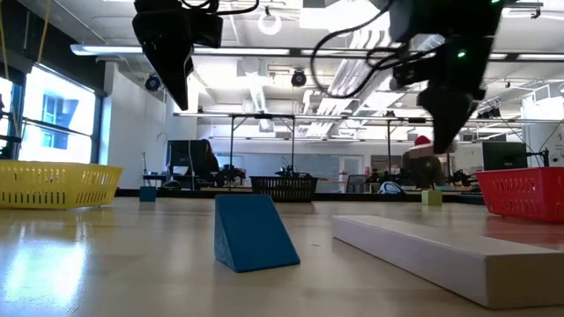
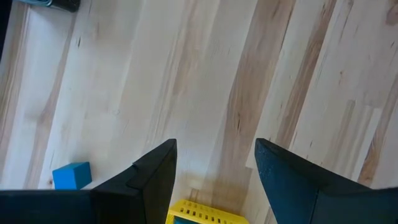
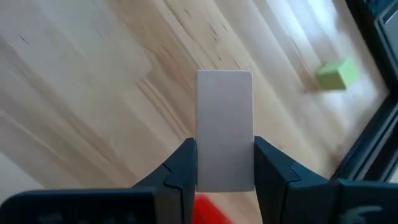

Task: Sort & place blocks by color
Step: Put the light brown block into the red bin, then put the blue block into the yellow bin

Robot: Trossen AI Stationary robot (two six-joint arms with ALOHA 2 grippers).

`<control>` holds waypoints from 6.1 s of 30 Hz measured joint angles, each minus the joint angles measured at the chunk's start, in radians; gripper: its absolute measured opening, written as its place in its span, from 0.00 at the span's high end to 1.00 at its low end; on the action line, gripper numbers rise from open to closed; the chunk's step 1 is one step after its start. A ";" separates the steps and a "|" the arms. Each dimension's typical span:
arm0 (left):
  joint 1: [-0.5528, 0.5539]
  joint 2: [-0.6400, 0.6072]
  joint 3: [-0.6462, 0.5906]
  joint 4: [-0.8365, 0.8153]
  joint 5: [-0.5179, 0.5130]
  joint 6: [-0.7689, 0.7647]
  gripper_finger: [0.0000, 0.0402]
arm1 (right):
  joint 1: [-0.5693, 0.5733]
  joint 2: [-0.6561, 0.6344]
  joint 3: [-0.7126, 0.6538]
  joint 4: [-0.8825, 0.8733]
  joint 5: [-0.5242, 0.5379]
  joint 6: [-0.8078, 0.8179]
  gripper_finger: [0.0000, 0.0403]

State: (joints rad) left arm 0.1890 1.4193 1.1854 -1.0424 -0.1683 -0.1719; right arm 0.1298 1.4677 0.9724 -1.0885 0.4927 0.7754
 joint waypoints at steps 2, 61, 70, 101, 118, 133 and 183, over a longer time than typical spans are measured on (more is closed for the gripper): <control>0.000 0.000 0.000 0.000 0.000 0.000 0.49 | 0.015 -0.069 -0.043 0.002 0.000 0.061 0.76; 0.082 0.000 0.000 0.000 -0.116 0.105 0.49 | 0.338 -0.394 -0.241 -0.027 -0.194 0.707 0.43; 0.313 0.000 0.000 0.000 -0.105 0.079 0.49 | 0.338 -0.394 -0.162 0.062 -0.041 0.548 0.43; 0.644 0.272 -0.001 -0.013 -0.020 0.236 0.50 | 0.335 -0.394 -0.155 0.107 0.043 0.481 0.43; 0.644 0.364 0.000 -0.013 -0.069 0.203 0.50 | 0.335 -0.394 -0.155 0.110 0.045 0.481 0.43; 0.650 0.447 0.000 -0.044 -0.088 0.183 0.49 | 0.335 -0.394 -0.155 0.114 0.045 0.481 0.43; 0.382 -0.031 -0.064 -0.330 0.062 0.075 0.74 | 0.335 -0.394 -0.156 0.126 0.106 0.481 0.43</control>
State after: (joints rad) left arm 0.5708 1.3887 1.1216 -1.3726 -0.1061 -0.0971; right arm 0.4644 1.0737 0.8169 -0.9629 0.5991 1.2560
